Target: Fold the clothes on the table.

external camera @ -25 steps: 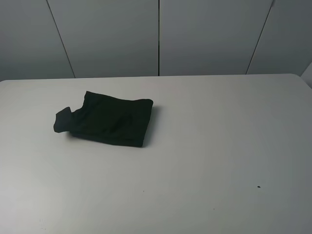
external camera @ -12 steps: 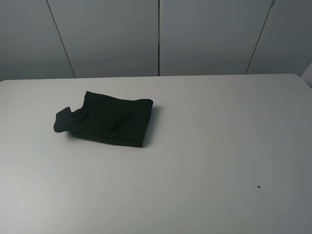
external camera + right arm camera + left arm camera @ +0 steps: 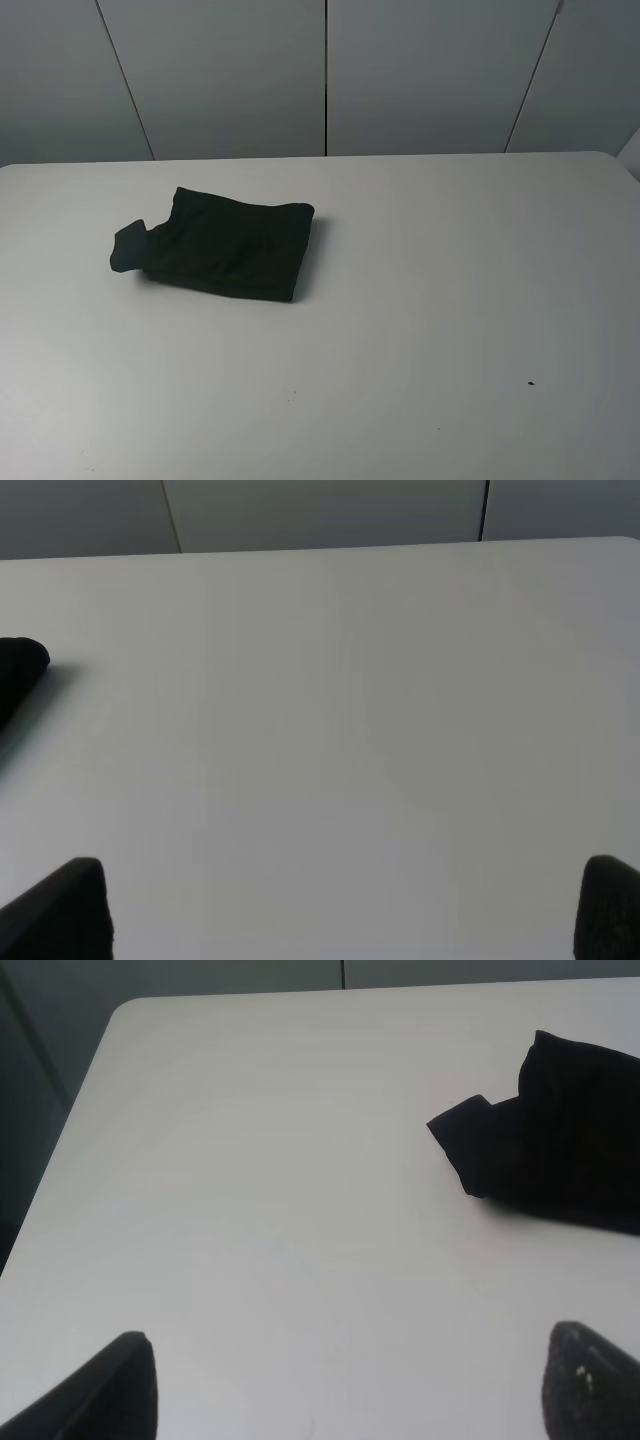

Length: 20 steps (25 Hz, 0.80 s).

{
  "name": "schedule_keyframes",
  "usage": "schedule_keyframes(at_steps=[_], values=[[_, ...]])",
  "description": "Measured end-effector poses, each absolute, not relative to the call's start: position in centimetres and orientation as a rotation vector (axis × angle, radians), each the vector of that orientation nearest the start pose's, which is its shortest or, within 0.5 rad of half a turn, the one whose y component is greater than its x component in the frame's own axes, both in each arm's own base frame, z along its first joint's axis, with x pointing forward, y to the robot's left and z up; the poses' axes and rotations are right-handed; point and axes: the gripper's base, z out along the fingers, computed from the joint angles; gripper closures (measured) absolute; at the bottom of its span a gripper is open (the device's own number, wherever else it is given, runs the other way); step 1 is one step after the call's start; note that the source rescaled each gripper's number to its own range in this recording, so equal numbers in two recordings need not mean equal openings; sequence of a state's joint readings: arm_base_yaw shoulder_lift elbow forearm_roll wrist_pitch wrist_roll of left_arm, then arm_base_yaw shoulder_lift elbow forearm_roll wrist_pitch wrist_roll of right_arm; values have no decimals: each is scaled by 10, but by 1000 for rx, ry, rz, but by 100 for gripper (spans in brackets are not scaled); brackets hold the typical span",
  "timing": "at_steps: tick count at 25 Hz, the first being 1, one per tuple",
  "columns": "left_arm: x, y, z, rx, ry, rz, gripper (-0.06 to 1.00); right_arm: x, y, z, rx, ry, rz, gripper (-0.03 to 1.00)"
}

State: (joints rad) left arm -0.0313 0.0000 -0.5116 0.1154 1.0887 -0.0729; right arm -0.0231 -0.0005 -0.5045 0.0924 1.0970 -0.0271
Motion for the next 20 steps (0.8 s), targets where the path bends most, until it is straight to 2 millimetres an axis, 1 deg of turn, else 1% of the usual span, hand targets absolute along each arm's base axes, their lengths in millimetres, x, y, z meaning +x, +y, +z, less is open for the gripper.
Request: schedule_keyframes(at_steps=[20], values=[[-7, 9, 279, -50, 2056, 64, -5, -7, 8, 276, -51, 2072, 55, -3]])
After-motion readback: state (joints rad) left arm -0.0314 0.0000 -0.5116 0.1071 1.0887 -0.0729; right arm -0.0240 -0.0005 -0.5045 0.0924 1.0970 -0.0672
